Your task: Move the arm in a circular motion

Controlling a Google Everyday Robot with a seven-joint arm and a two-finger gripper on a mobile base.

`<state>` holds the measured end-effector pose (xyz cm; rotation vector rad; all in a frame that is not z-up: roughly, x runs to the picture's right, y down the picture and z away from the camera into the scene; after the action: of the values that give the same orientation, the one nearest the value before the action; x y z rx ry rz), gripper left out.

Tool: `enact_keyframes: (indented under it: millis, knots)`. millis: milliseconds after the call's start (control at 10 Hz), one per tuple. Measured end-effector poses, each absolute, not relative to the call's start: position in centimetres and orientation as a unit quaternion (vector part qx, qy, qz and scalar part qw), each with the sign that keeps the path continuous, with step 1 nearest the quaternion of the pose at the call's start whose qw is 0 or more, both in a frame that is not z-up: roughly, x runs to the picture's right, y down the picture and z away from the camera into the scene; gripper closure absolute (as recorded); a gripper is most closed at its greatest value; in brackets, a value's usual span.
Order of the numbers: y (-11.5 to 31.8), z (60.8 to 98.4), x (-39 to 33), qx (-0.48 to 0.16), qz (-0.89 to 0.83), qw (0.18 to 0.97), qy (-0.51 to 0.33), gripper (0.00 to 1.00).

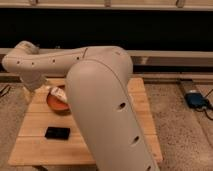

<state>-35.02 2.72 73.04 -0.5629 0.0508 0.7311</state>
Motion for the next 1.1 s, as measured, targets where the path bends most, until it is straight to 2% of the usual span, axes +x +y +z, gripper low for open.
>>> enact_keyframes:
  millis: [400, 1100]
  knots:
    - [8.9, 70.5, -36.9, -0.311, 0.409, 0.857, 0.046, 0.2]
    - [19.9, 67.3, -29.1, -0.34, 0.574, 0.732, 0.135, 0.2]
